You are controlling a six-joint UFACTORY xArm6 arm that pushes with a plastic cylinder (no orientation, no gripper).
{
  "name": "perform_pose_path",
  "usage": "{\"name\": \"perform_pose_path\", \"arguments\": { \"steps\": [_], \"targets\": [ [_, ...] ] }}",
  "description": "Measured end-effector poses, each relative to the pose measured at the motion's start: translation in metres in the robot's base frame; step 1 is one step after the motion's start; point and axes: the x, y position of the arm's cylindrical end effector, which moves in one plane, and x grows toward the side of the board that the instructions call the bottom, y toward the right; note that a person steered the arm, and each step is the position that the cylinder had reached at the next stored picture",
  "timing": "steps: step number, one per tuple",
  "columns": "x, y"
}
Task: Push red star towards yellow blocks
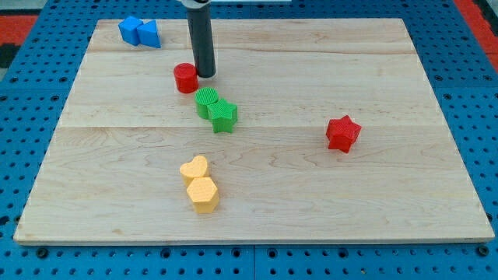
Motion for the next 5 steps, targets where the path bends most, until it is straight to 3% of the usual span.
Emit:
{"name": "perform_pose_path", "arguments": {
  "steps": [1,3,4,5],
  "targets": [
    [0.001,-0.087],
    [0.029,-0.113],
    [0.047,-0.114],
    [0.015,-0.036]
  ]
}}
